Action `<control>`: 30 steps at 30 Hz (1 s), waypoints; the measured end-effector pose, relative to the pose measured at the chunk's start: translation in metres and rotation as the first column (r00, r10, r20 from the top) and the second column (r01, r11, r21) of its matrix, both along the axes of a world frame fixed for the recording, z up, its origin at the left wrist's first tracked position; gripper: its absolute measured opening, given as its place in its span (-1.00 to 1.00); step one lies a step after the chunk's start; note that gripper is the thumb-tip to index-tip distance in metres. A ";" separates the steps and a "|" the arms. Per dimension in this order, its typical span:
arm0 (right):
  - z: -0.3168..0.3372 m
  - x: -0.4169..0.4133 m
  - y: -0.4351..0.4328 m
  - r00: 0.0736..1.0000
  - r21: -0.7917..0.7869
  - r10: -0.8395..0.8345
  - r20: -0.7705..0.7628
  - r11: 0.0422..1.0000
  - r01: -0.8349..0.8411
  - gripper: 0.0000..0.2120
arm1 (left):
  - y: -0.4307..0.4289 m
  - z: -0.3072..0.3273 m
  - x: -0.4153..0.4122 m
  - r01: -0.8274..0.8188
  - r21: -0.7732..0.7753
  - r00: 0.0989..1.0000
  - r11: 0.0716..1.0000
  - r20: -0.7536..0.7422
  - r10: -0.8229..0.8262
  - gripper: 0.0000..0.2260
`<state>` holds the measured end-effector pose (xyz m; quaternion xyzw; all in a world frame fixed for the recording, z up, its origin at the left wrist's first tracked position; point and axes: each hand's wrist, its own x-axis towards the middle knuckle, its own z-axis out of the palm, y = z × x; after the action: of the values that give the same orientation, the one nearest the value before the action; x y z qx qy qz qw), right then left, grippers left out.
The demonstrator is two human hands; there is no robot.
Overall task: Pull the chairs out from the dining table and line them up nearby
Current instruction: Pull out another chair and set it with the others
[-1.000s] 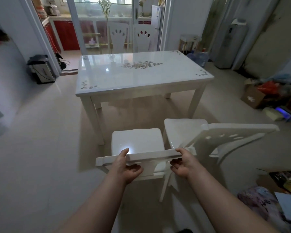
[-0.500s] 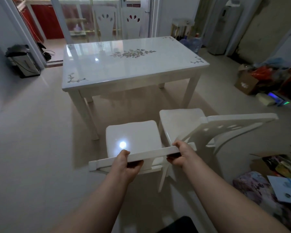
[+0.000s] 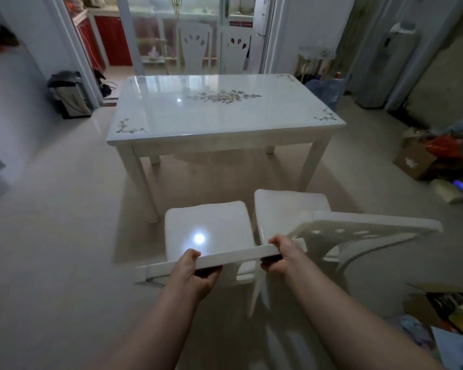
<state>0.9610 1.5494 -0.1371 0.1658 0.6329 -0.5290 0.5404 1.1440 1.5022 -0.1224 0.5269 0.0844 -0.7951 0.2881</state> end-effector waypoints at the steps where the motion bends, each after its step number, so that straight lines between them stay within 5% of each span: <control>1: -0.001 -0.004 0.003 1.000 0.006 0.016 0.012 1.000 -0.016 -0.88 | 0.004 -0.001 -0.005 -0.014 -0.001 1.000 1.000 0.009 0.014 -0.90; 14: -0.005 -0.046 0.033 0.981 -0.066 0.174 0.091 0.983 -0.168 -0.87 | 0.042 -0.005 -0.051 -0.177 -0.089 0.969 0.980 0.158 0.190 -0.64; 18: -0.007 -0.064 0.039 0.977 -0.084 0.205 0.054 0.976 -0.200 -0.78 | 0.053 0.000 -0.071 -0.198 -0.131 0.965 0.971 0.145 0.217 -0.70; 25: 0.008 -0.101 0.054 0.992 -0.075 0.123 0.023 0.990 -0.121 -0.81 | 0.070 0.003 -0.128 0.024 -0.134 1.000 0.991 0.020 -0.022 -0.78; 30: 0.015 -0.137 0.070 1.000 -0.111 0.004 -0.010 0.994 -0.005 -0.84 | 0.083 0.014 -0.164 0.257 -0.129 0.965 0.958 -0.027 -0.262 -0.64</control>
<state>0.8236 1.6196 -0.1218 0.1316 0.6053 -0.5631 0.5469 0.9801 1.5850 -0.1086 0.4969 -0.0290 -0.8410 0.2119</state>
